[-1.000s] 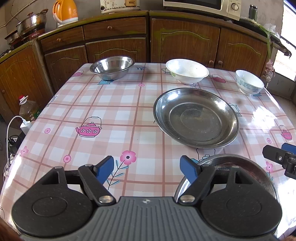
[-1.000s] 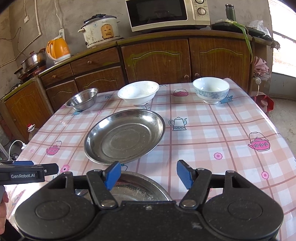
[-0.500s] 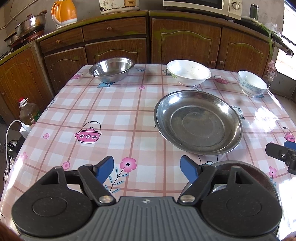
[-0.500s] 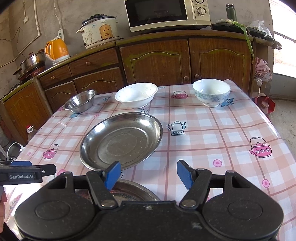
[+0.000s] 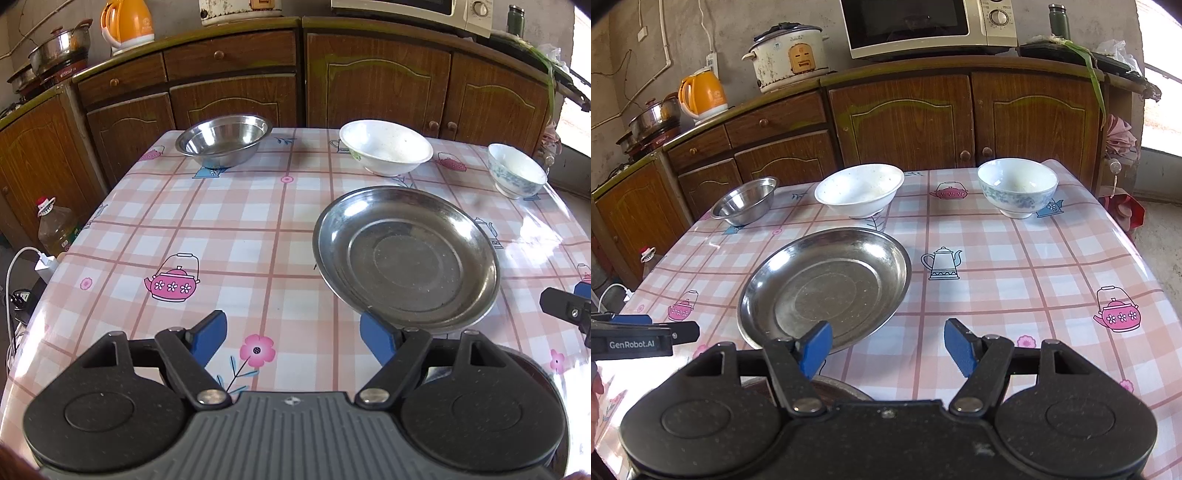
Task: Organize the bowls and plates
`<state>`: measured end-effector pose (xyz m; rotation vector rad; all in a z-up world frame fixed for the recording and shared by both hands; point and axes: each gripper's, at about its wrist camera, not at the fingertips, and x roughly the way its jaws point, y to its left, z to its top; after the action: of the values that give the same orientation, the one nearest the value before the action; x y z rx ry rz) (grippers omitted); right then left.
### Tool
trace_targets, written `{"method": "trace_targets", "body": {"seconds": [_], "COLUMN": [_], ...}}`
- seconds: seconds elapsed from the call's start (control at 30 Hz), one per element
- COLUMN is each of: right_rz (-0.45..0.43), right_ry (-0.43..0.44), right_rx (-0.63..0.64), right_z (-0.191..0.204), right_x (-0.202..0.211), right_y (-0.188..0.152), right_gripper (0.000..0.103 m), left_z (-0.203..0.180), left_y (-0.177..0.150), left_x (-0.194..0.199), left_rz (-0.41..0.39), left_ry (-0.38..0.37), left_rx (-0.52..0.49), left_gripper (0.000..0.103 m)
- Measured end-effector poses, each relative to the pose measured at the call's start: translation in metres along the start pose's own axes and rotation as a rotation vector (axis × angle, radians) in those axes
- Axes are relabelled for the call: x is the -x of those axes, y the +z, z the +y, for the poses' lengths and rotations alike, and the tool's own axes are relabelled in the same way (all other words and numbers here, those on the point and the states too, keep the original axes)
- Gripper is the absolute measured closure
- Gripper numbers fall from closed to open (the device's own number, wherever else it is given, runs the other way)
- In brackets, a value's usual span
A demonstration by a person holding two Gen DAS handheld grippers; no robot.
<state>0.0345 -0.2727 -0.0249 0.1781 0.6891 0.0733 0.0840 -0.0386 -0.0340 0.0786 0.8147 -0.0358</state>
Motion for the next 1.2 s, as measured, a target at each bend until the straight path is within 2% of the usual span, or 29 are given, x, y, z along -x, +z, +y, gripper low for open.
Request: {"method": "trace_targets", "body": {"seconds": [0.3,0.47,0.87,1.03,1.1,1.2], "right_rz": [0.033,0.062,0.144,0.175,0.183,0.178], "right_ry": [0.011,0.011,0.005,0.001,-0.005,0.000], "right_rx": [0.001,0.024,-0.011,-0.034,-0.033,-0.034], "right_z": [-0.006,-0.007,-0.019,-0.026,-0.026,-0.025], "right_x": [-0.028,-0.051,-0.109,-0.127,-0.132,-0.138], "right_y": [0.015,0.022,0.038,0.040,0.040,0.041], "right_gripper": [0.023,0.023,0.023,0.023,0.023,0.023], "left_z": [0.004,0.001,-0.009,-0.010,-0.010,-0.011], "left_y": [0.015,0.025,0.041,0.047,0.048,0.050], "left_x": [-0.025,-0.042,-0.084,-0.099,-0.104,-0.110], "left_rz": [0.011,0.020,0.068,0.087,0.093,0.100], "left_ry": [0.013,0.003,-0.038,-0.064,-0.068,-0.074], "left_rx": [0.016,0.023,0.028,0.030,0.036,0.031], "left_gripper": [0.022,0.022,0.024,0.028,0.037,0.041]}}
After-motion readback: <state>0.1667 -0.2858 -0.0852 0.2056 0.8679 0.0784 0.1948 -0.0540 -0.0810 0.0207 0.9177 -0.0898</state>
